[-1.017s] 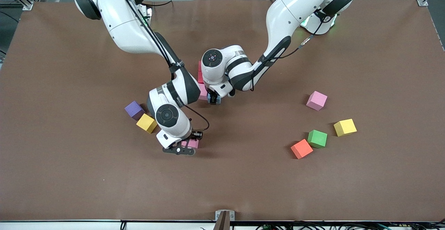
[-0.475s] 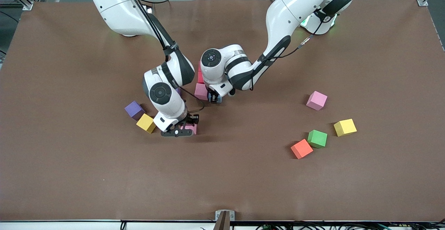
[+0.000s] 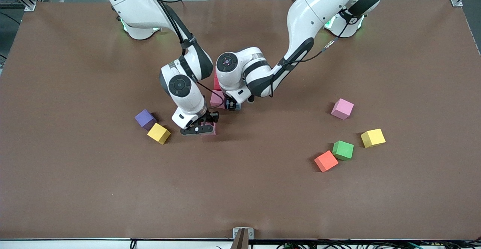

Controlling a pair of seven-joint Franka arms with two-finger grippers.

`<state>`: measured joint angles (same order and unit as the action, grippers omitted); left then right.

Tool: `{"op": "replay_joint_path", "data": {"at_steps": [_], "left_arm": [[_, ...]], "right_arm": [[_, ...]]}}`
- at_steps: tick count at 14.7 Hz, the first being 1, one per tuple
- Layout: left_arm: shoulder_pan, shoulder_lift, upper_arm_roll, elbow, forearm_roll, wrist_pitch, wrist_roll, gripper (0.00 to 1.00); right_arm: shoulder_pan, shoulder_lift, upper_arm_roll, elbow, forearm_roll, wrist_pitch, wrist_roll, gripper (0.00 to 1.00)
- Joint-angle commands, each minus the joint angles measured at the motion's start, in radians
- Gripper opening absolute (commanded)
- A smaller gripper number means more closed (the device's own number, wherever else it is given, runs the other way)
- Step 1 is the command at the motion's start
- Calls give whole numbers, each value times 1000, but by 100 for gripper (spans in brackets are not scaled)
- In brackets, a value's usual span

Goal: Arrange 11 blocks into digit 3

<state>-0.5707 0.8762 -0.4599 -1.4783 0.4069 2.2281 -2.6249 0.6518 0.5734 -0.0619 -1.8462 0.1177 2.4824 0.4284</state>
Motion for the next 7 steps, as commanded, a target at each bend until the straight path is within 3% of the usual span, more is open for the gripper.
{"op": "replay_joint_path", "data": {"at_steps": [1,7], "left_arm": [[-3,30,4,-62,-33,-42,2,56],[-8,29,4,-39,-53,-35,2,57]], "right_arm": [[32,-21,4,-58,14,3,45,7],[54,-21,4,-58,14,-43,108,7]]}}
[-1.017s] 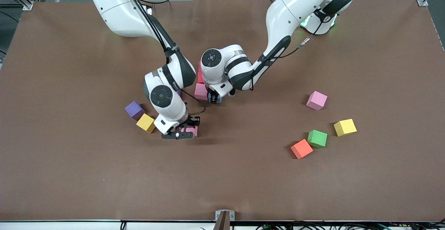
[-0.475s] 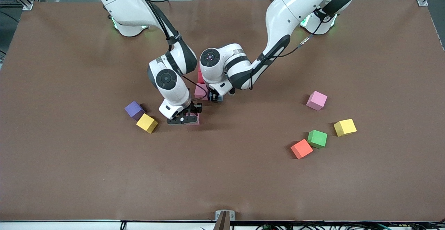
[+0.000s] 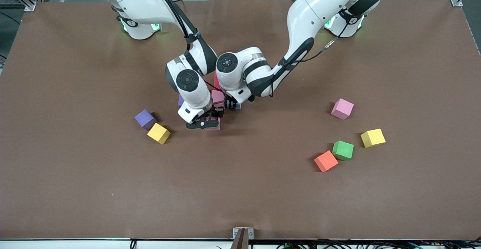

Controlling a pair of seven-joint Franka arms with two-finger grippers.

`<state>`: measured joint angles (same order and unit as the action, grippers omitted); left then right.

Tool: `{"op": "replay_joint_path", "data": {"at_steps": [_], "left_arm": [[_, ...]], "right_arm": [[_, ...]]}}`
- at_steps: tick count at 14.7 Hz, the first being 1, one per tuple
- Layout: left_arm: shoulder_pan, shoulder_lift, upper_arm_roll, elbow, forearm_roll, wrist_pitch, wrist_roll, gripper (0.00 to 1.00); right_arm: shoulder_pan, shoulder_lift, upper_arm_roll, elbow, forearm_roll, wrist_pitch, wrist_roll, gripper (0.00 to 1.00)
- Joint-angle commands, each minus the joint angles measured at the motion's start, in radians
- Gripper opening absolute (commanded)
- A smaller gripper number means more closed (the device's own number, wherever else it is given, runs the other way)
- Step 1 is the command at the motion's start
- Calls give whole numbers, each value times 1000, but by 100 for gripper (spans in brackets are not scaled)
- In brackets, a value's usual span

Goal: Arrange 11 blocks into digit 3

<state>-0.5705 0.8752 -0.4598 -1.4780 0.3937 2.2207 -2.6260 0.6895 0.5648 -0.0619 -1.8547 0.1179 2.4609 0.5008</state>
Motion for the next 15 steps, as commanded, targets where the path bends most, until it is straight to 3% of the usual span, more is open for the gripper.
{"op": "replay_joint_path", "data": {"at_steps": [1,11,15], "left_arm": [[-9,30,4,-41,-41,-26,3,57],[-12,30,4,-31,-39,-23,3,58],[-14,30,4,-21,-39,-22,3,58]], "right_arm": [[21,-13,4,-49,14,-29,42,7],[15,-17,4,-47,14,-40,64,7],[-36,-74,2,-34,14,-118,36,7]]}}
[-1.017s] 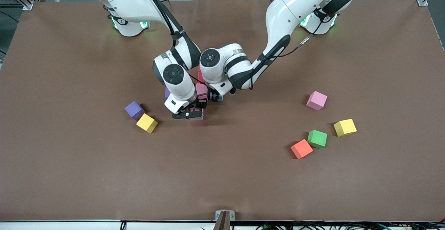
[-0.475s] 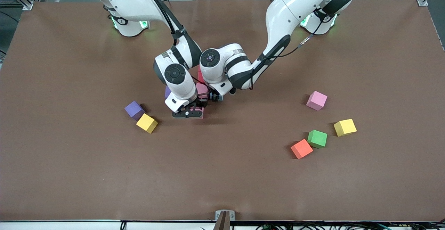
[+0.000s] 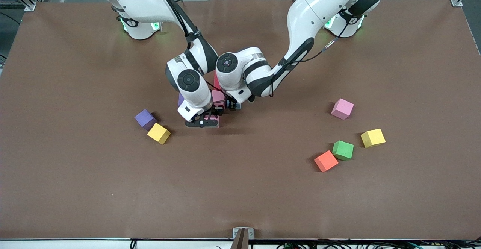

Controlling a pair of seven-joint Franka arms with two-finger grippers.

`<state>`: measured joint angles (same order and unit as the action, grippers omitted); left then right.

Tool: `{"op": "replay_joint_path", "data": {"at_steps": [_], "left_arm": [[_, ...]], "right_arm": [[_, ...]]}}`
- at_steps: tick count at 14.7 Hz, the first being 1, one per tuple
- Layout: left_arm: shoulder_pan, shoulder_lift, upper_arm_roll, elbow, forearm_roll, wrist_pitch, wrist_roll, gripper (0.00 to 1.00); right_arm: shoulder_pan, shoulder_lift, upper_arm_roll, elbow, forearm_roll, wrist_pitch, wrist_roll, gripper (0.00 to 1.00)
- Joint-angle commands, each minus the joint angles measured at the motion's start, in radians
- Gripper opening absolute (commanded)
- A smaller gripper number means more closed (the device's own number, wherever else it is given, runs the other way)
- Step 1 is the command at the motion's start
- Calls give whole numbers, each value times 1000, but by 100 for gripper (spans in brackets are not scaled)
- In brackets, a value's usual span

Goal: Arrange 11 blocks into digit 3

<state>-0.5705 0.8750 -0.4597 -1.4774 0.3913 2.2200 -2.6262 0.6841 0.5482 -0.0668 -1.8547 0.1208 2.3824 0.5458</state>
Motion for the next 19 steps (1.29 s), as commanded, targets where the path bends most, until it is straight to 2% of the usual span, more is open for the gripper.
{"op": "replay_joint_path", "data": {"at_steps": [1,7,19], "left_arm": [[-14,30,4,-20,-37,-22,3,58],[-15,30,4,-18,-37,-22,3,58],[-20,30,1,11,-40,-22,2,58]], "right_arm": [[-43,-71,7,-34,13,-55,-15,7],[-86,-119,7,-31,13,-106,-36,7],[-89,-119,5,-31,13,-98,-46,7]]}}
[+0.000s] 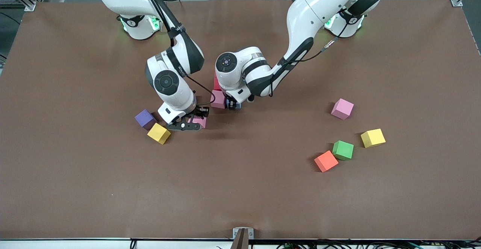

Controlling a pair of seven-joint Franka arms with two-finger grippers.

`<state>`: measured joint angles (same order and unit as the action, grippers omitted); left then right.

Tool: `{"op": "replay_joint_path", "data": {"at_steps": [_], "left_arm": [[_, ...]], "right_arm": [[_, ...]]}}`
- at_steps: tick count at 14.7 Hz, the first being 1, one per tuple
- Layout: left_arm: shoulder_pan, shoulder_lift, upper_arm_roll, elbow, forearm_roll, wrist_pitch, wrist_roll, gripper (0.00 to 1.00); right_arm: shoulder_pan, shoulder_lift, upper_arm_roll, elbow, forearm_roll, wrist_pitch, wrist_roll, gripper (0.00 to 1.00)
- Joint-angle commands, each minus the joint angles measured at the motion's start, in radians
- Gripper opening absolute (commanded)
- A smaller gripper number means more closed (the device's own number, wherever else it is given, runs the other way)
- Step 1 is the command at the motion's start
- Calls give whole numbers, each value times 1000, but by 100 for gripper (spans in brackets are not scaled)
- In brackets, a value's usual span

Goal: Arrange 11 blocks into digit 3
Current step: 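Set the light blue cube onto the pink cube and open the left gripper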

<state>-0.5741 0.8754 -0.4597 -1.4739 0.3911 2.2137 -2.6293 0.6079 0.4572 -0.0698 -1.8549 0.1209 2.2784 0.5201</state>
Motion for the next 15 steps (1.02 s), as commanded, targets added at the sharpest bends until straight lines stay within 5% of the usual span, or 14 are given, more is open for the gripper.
{"op": "replay_joint_path", "data": {"at_steps": [1,15], "left_arm": [[-16,30,-1,7,-40,-15,5,58],[-18,30,1,43,-37,8,6,58]], "right_arm": [[-13,-26,8,-30,13,9,-20,7],[-13,-25,7,-30,13,19,-18,7]]}}
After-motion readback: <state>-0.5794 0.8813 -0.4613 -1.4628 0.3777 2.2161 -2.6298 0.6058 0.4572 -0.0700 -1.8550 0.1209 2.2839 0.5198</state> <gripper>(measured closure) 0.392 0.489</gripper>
